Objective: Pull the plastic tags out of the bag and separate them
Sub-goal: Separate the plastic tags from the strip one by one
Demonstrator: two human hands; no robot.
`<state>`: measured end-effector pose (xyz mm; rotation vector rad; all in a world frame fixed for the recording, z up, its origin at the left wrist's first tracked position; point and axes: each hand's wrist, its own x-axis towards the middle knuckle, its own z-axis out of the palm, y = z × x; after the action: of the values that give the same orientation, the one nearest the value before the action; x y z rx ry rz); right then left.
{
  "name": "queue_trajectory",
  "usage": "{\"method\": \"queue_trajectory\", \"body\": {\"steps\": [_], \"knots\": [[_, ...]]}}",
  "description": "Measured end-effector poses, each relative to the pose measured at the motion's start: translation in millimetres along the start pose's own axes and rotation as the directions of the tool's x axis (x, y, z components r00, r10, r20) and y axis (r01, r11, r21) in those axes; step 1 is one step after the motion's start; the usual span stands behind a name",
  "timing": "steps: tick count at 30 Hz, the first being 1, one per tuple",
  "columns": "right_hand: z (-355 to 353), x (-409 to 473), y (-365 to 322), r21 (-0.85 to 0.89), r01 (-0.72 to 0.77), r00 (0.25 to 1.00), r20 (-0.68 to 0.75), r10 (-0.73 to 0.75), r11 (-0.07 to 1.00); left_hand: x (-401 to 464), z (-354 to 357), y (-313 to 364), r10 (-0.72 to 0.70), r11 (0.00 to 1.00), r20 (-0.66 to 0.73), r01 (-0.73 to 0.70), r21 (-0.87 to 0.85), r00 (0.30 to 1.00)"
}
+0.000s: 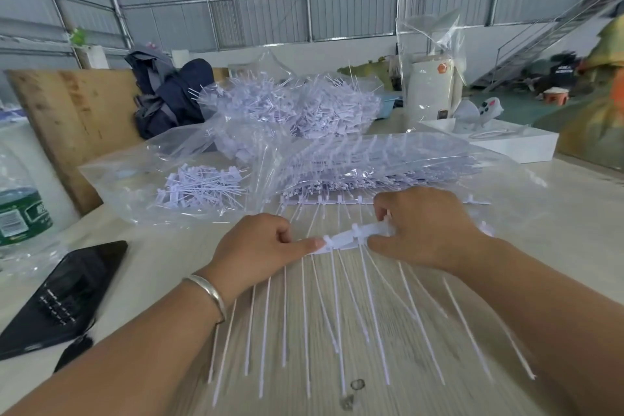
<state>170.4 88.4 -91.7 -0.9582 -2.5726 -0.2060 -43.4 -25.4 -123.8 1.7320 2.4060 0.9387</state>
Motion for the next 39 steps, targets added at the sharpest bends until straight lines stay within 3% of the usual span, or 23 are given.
{"method": "queue_trajectory", "body": {"steps": [2,4,14,20,23,25,27,30,35,39], "knots": [[-2,0,-9,-0.249,0.081,0.983,-0.143,-0.119,0.965,1,3,0,0.0,1.0,-0.028,0.0,0.013,1.0],[-4,1,-14,-0.31,0.108,0.969,-0.179,-0.17,0.944,0,4,-1,0.006,1.0,-0.045,-0.005,0.019,0.999],[13,10,30,-0.218,-0.066,0.997,-0.043,0.058,0.974,-2,1,7,0.037,0.995,-0.166,-0.051,-0.082,0.985],[17,8,40,-0.279,-0.154,0.982,0.062,0.178,0.948,3,-2,-3,0.036,0.998,-0.189,-0.024,0.061,0.981],[16,7,37,-0.122,-0.122,0.981,0.138,0.138,0.985,5,-1,-8,0.004,0.998,-0.158,0.006,0.059,0.987],[15,7,29,0.097,-0.052,0.984,0.174,0.034,0.994,3,3,-6,0.004,0.997,-0.141,0.007,0.077,0.99],[15,5,17,0.362,0.008,0.989,0.134,-0.06,0.932,1,7,-1,0.019,0.997,-0.148,-0.008,0.07,0.989],[21,1,-2,0.649,0.024,0.996,0.053,-0.077,0.761,-1,11,8,0.033,0.999,-0.192,-0.027,0.031,0.981],[34,1,-18,0.623,0.062,0.981,0.108,-0.164,0.78,1,13,14,-0.009,0.983,-0.213,-0.031,-0.183,0.977],[41,3,-13,0.588,0.015,0.99,0.107,-0.096,0.809,7,1,5,-0.204,0.934,-0.218,0.123,-0.336,0.954]]}}
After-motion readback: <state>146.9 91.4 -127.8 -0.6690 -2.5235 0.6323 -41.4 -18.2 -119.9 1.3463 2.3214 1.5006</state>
